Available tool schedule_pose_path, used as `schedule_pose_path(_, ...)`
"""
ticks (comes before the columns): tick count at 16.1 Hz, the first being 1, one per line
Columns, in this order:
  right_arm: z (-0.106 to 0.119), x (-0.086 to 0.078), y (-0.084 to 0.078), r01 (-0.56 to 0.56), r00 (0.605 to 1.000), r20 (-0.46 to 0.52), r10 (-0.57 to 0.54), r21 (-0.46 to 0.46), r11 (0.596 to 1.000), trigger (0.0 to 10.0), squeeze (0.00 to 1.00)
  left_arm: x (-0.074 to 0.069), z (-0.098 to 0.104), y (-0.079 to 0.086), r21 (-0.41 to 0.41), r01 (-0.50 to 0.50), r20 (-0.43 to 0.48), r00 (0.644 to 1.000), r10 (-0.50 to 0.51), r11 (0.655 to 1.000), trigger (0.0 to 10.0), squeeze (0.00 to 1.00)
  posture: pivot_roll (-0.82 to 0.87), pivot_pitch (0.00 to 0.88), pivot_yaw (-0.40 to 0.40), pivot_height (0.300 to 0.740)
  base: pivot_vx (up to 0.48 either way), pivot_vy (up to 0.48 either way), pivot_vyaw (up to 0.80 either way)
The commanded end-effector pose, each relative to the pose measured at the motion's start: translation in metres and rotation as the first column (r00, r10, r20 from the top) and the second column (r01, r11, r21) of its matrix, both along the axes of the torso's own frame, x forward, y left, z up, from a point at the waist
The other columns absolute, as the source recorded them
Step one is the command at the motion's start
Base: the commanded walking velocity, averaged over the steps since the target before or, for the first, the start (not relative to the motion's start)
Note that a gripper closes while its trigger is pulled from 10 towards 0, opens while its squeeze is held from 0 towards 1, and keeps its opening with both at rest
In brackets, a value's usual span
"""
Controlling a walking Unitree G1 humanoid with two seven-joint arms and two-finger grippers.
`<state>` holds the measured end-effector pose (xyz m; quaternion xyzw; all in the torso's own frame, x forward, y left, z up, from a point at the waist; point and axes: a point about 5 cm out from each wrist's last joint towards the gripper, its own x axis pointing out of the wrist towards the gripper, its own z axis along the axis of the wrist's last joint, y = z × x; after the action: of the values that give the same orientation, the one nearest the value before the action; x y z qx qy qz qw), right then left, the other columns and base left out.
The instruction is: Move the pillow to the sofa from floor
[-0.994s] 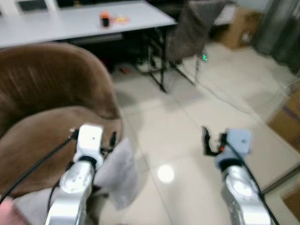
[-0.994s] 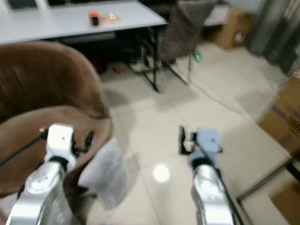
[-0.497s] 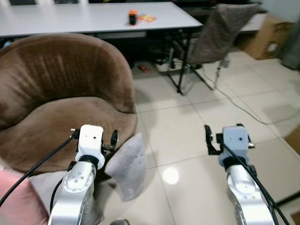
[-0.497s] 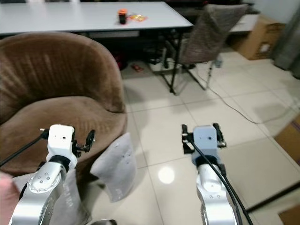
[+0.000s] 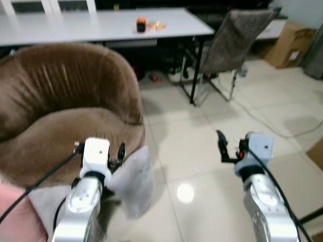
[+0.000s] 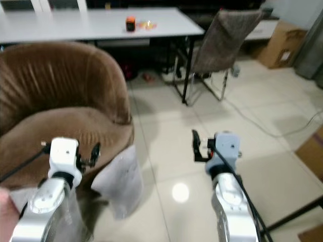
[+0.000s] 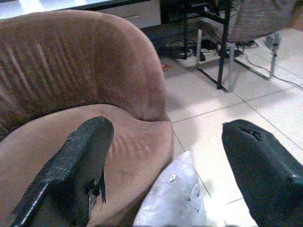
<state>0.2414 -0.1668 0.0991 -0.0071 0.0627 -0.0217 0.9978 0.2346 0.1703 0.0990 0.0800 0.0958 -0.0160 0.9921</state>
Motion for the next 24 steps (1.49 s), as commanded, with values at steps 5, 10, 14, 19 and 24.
schedule_pose_path(5, 0.007, -0.002, 0.001, -0.043, 0.999, 0.031, 0.044, -0.039, 0.998, 10.0, 0.0, -0.006, -0.001, -0.004, -0.05, 0.034, -0.008, 0.999, -0.034, 0.998, 10.0, 0.0, -0.01, 0.0, -0.055, 0.74, 0.0, 0.0, 0.0)
schedule_pose_path(10, 0.0, -0.003, 0.008, -0.051, 0.999, -0.019, 0.051, -0.019, 0.998, 10.0, 0.0, -0.003, 0.001, -0.004, -0.05, 0.036, -0.007, 0.999, -0.036, 0.998, 10.0, 0.05, 0.0, 0.0, -0.046, 0.74, 0.361, 0.0, 0.32)
schedule_pose_path(14, 0.0, -0.001, 0.007, -0.046, 0.998, -0.032, 0.047, 0.038, 0.998, 10.0, 0.0, -0.002, 0.0, -0.004, -0.048, 0.034, -0.009, 0.999, -0.034, 0.998, 10.0, 0.05, -0.01, 0.0, -0.044, 0.74, 0.365, 0.0, 0.73)
schedule_pose_path(19, 0.003, 0.001, 0.004, -0.032, 0.999, -0.011, 0.031, -0.026, 0.999, 10.0, 0.0, -0.003, 0.001, -0.004, -0.051, 0.03, -0.007, 1.0, -0.03, 0.998, 10.0, 0.05, 0.0, 0.0, -0.053, 0.74, 0.355, 0.0, 0.1)
schedule_pose_path(24, 0.009, 0.005, 0.009, -0.088, 0.996, 0.013, 0.087, 0.073, 0.993, 10.0, 0.0, -0.004, 0.001, -0.002, -0.045, 0.002, 0.005, 1.0, -0.002, 0.999, 10.0, 0.0, 0.01, 0.0, -0.064, 0.74, 0.261, 0.0, 0.0)
